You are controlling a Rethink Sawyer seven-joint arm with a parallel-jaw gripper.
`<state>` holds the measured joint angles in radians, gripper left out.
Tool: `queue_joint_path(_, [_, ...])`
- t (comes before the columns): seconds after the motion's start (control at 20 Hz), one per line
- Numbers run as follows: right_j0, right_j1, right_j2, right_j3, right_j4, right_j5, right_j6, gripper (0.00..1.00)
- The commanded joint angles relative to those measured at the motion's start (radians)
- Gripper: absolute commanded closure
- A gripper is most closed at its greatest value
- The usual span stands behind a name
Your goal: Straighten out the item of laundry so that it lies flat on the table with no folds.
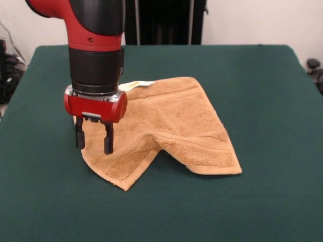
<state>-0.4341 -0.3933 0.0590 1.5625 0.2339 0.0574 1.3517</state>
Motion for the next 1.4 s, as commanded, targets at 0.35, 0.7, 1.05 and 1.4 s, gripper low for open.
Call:
queue_joint_path(0.35, [0.124, 0.046, -0.034, -0.189, 0.117, 0.128, 0.231, 0.0])
queue_joint_path(0.7, [0.13, 0.052, -0.037, -0.197, 0.12, 0.137, 0.219, 0.0])
queue_joint_path(1.05, [0.071, 0.102, 0.076, -0.17, 0.079, 0.081, 0.192, 0.0])
queue_joint_path(1.4, [0.081, 0.069, 0.104, -0.098, 0.111, 0.103, 0.248, 0.0])
